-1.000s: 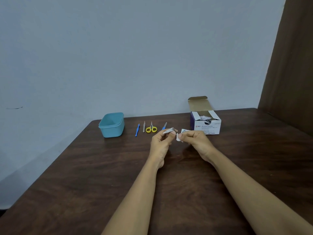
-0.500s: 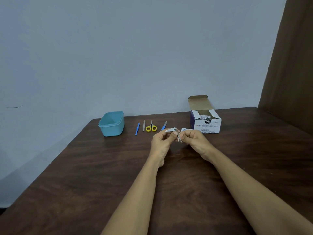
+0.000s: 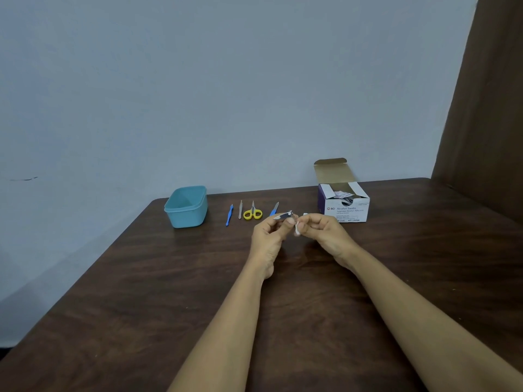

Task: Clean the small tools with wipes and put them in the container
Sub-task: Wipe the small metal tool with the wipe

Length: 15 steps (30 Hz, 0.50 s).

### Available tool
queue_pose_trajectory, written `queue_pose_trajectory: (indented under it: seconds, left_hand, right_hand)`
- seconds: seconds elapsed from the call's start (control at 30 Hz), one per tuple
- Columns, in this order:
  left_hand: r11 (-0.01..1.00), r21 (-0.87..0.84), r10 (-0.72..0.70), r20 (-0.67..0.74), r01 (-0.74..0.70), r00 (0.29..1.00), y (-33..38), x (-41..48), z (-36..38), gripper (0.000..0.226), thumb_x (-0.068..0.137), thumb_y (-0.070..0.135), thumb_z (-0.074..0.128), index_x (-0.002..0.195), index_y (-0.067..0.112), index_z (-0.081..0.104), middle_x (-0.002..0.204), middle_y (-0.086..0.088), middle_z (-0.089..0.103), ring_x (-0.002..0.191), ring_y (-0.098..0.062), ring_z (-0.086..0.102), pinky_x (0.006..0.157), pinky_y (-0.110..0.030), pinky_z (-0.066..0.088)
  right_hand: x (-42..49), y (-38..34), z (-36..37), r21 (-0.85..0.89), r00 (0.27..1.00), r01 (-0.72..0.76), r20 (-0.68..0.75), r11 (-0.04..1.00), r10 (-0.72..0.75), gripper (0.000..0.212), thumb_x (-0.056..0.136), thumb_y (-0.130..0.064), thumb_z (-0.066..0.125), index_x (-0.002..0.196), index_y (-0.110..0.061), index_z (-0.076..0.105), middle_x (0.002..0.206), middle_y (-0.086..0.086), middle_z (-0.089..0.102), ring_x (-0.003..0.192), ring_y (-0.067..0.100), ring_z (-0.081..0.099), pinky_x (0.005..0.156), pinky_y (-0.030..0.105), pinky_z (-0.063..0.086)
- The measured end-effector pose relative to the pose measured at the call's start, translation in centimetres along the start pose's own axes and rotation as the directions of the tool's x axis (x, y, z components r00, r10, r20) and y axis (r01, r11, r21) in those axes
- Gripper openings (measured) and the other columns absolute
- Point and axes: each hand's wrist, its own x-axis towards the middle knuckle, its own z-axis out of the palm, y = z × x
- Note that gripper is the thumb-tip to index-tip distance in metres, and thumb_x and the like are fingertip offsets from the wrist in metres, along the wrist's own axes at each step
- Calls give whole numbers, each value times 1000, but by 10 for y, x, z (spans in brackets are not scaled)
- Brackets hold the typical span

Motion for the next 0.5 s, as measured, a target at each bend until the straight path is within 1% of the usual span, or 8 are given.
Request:
queue_pose_trajectory:
  seconds: [0.07,0.13,0.2,0.27,0.37,0.43,0.5]
  left_hand:
    - [1000,-23,-12,5,12,1000,0,0,0,12,87,22,69,98,19,74,83,7,68,62,2,51,65,-18,40]
    - [999,-35,-17,2,17,1000,0,1,-1,9,87,23,70,94,21,74,88,3,68,64,-1,49,65,-20,39]
    - [999,-43,-19,0,19,1000,0,1,-1,8,88,22,69,94,21,74,89,1,66,63,-3,46,64,-20,38]
    - [999,-36,-23,-4,23,1000,0,1,0,12,89,21,68,98,17,74,83,2,62,60,-2,45,62,-19,38]
    - [1000,-26,-17,-8,17,1000,-1,1,0,15,89,19,67,101,12,73,76,6,62,55,3,47,60,-17,39]
    - [1000,-12,0,-4,0,1000,-2,1,0,15,89,18,67,101,11,72,69,11,63,52,5,49,60,-16,40]
    - [1000,20,14,-4,-14,1000,-4,2,1,16,90,16,66,103,8,71,58,17,60,51,5,49,60,-15,39]
  right_hand:
    - [0,0,-2,21,1000,-30,-6,999,30,4,87,-7,66,83,-6,67,76,1,71,84,2,66,77,9,46]
    - [1,1,-2,-2,999,-37,3,999,37,8,87,-10,66,80,-7,67,77,1,71,80,4,66,78,11,46]
    - [1,1,0,-40,999,-44,12,998,44,14,90,-13,63,77,-10,68,77,-1,69,80,3,64,80,12,46]
    - [2,1,1,-87,999,-47,8,995,47,20,93,-17,59,75,-13,68,76,-5,67,78,0,62,79,11,45]
    - [1,1,3,-134,999,-45,-21,990,42,28,96,-21,54,72,-13,66,73,-5,64,70,-8,58,71,6,41]
    - [1,3,3,-165,999,-41,-33,985,36,33,97,-24,53,70,-10,66,71,-4,64,68,-9,57,69,8,40]
    - [1,4,3,-178,998,-37,-53,983,29,36,96,-28,54,71,-7,67,73,0,65,71,-3,58,72,12,42]
